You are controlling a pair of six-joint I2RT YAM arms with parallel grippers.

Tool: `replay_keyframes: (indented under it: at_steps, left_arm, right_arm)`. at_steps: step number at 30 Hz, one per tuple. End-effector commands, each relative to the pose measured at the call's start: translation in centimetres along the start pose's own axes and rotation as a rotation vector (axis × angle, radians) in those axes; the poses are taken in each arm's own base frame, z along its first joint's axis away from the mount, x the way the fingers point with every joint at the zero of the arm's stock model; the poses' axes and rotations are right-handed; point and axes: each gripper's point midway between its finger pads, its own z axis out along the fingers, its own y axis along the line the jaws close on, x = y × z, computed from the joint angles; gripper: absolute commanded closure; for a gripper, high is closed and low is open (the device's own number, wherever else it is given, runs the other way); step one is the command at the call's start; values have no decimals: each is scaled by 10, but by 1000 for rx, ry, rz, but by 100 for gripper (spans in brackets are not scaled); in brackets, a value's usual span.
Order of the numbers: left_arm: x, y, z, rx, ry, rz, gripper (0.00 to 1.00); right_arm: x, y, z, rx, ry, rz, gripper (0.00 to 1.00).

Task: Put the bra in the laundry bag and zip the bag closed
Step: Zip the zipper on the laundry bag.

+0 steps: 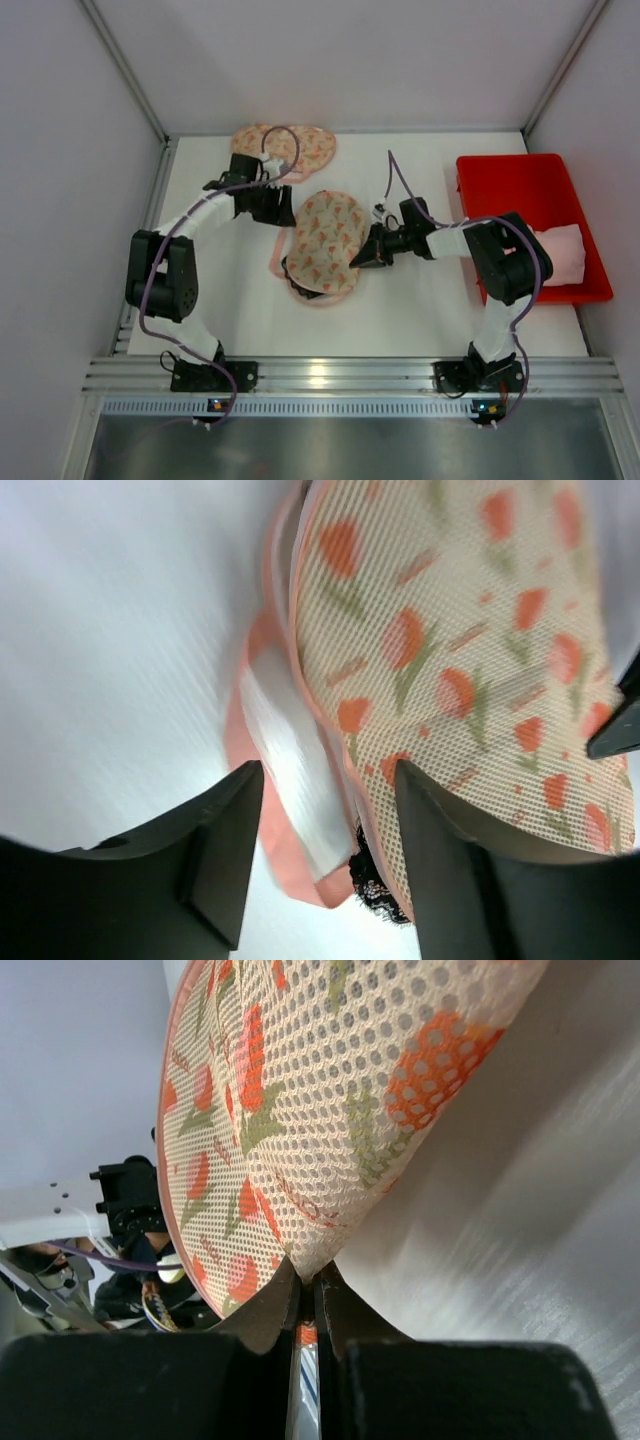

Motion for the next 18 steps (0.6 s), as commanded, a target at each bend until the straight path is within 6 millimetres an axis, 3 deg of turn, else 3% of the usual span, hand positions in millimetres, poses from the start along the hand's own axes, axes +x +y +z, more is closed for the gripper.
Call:
replay_keyframes:
  at_steps: [1, 3, 5, 8, 9, 11, 12, 13, 14, 15, 17, 18]
  left_arm:
    - [-89, -29, -79, -17, -277, 400, 38]
    - [-91, -47, -101, 30, -282, 556, 34]
    - [-77, -66, -115, 93, -255, 649, 34]
    - [-48, -89, -112, 72, -184, 890, 34]
    - [-28, -115, -104, 110, -140, 1033, 35]
    - [3, -118, -92, 48, -37, 1208, 36]
    - [30, -143, -84, 88, 26, 1334, 36]
    - [53, -146, -76, 98, 94, 1411, 37]
    - [63, -144, -70, 50, 153, 1483, 37]
    - [83, -165, -64, 88, 185, 1602, 38]
    - [101, -172, -50, 74, 260, 1683, 39]
    - [113, -185, -46, 72, 285, 1749, 39]
  right_arm:
    - [-13, 11, 5, -4, -11, -39, 100]
    - [-15, 12, 6, -2, -12, -41, 100]
    - [-18, 12, 7, 5, -15, -39, 100]
    - [-18, 11, 9, 10, -12, -34, 100]
    - [-17, 9, 11, 15, -7, -32, 100]
    - [-14, 5, 14, 25, 2, -27, 100]
    - [-13, 4, 16, 29, 9, -21, 100]
    - [-13, 3, 17, 30, 13, -20, 100]
    - [-12, 2, 17, 33, 17, -16, 100]
    - [-11, 2, 18, 34, 21, -18, 100]
    - [-10, 0, 19, 44, 23, -9, 100]
    - [-8, 1, 20, 46, 26, -7, 100]
